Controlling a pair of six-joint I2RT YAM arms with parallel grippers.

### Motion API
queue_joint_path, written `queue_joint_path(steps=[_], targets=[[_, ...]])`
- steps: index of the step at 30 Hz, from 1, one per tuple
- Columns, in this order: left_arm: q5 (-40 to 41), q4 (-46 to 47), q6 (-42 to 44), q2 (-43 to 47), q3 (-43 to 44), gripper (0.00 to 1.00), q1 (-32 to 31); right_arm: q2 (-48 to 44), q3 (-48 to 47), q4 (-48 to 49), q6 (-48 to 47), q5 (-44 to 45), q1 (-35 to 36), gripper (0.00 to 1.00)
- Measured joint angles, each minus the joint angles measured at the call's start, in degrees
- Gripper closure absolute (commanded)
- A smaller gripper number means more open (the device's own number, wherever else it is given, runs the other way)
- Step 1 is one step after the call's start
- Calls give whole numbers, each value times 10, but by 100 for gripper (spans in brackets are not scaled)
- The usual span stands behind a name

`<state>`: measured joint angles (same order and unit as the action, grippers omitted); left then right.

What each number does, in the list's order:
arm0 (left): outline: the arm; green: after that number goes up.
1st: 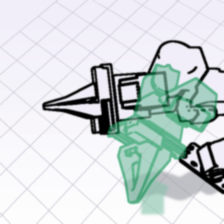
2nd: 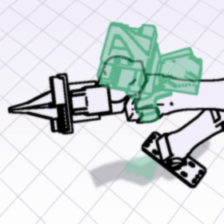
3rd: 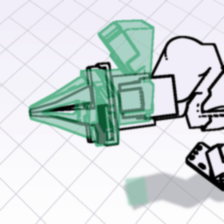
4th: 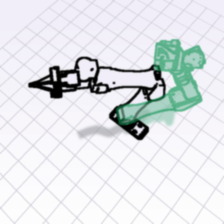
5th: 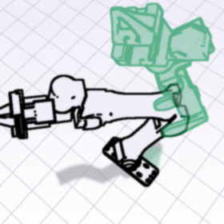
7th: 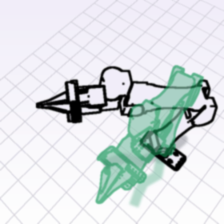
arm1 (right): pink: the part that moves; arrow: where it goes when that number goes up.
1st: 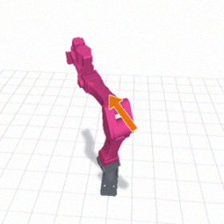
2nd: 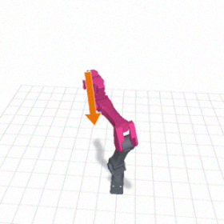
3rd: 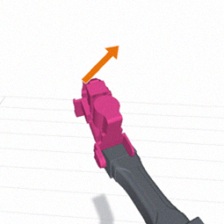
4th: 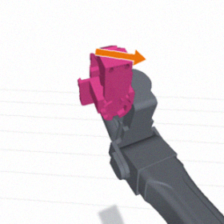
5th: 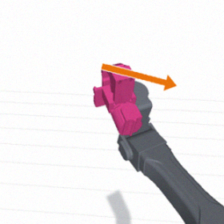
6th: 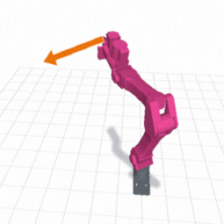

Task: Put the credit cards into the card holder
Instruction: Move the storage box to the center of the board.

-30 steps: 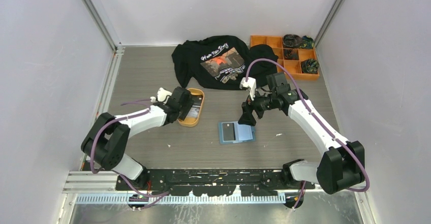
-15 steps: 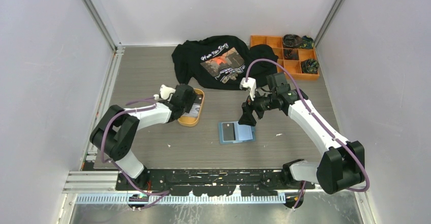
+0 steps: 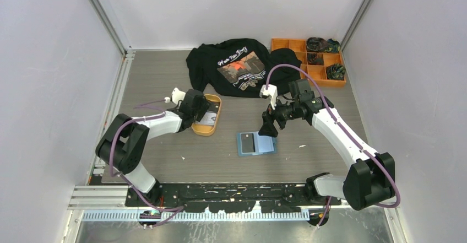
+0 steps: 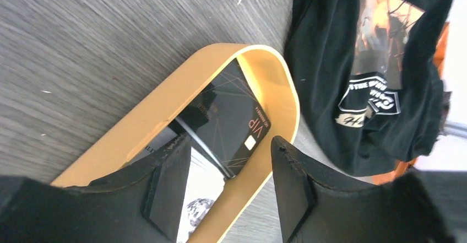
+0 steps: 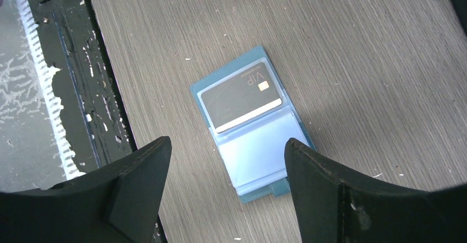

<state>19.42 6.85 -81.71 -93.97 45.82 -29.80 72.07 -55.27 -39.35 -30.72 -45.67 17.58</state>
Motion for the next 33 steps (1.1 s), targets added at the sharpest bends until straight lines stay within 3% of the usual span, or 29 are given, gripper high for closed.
queue_joint_path(steps=[10,15,18,23,33], targets=[[-59,-103,179,78,-2,39,2,5,0,-6,-6,0,0,20],[-178,-106,325,103,17,45,3,7,0,-8,-6,0,0,20],[-233,-155,413,76,85,48,3,7,0,-10,-7,0,0,20],[-243,-230,523,39,177,49,2,7,0,-12,-9,0,0,20],[-261,-359,634,-90,283,62,-9,13,0,-21,-20,0,0,20]])
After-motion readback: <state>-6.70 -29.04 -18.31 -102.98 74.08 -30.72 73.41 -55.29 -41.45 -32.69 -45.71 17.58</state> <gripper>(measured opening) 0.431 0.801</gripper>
